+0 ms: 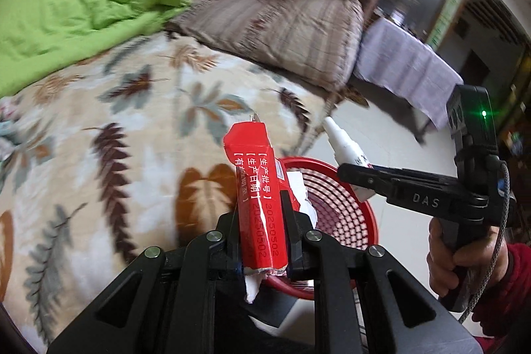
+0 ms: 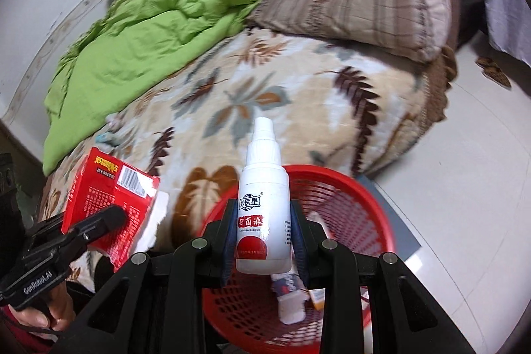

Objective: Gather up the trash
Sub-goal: 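Carry the red box and spray bottle over the wastebasket and open both tools, then move both tools back toward the bed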

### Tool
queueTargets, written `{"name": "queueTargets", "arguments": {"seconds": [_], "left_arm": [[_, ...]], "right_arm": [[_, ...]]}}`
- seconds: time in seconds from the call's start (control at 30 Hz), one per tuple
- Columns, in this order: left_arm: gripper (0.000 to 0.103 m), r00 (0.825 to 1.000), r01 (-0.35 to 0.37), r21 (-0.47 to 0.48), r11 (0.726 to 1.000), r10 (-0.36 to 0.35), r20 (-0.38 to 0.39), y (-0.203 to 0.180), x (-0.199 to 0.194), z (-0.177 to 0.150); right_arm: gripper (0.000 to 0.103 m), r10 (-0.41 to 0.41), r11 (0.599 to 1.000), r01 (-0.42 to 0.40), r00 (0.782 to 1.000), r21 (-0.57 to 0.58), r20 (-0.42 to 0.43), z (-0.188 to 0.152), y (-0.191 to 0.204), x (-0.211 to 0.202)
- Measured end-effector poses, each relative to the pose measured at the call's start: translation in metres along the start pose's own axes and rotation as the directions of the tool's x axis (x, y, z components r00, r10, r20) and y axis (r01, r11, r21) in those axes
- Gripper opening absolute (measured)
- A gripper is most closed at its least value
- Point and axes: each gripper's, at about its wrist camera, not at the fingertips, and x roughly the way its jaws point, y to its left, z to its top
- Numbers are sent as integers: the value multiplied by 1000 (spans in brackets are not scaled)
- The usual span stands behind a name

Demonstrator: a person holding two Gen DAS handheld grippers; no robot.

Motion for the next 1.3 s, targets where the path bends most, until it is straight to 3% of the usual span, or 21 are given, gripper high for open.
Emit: {"name": "queueTargets", "arguments": {"seconds": [0.17, 0.23, 0.27, 0.3, 0.33, 0.57, 0.67, 0.9, 1.3], "left_arm": [[16, 996, 57, 30, 998, -54, -72, -20, 29, 1], [21, 993, 74, 34, 997, -70, -92, -24, 36, 0], [31, 992, 76, 29, 997, -73, -99, -24, 37, 0], [41, 993, 76, 21, 997, -73, -96, -23, 36, 0], [43, 994, 73, 14, 997, -71, -89, -22, 35, 0], [46, 997, 55, -46, 997, -58, -54, -3, 14, 3], [52, 999, 31, -69, 997, -33, -32, 7, 3, 4], [55, 998, -56, -152, 987, 60, 26, 47, -33, 1], [57, 974, -181, -329, 927, 215, 71, 130, -93, -25]], "right_arm": [[33, -15, 999, 16, 1000, 40, -13, -5, -19, 1], [34, -30, 998, 31, 999, 53, -14, -5, -25, 2], [34, -31, 998, 32, 999, 56, -17, -5, -26, 2], [35, -28, 998, 29, 999, 59, -17, -6, -27, 2], [35, -28, 998, 28, 1000, 62, -13, -5, -28, 1], [35, 6, 999, -6, 1000, 45, 2, 2, -15, 2], [36, 31, 999, -31, 1000, 13, 0, 7, 0, 5], [41, 99, 993, -100, 995, -67, -20, 11, 45, 19], [46, 200, 945, -214, 977, -249, -80, 14, 145, 54]]}}
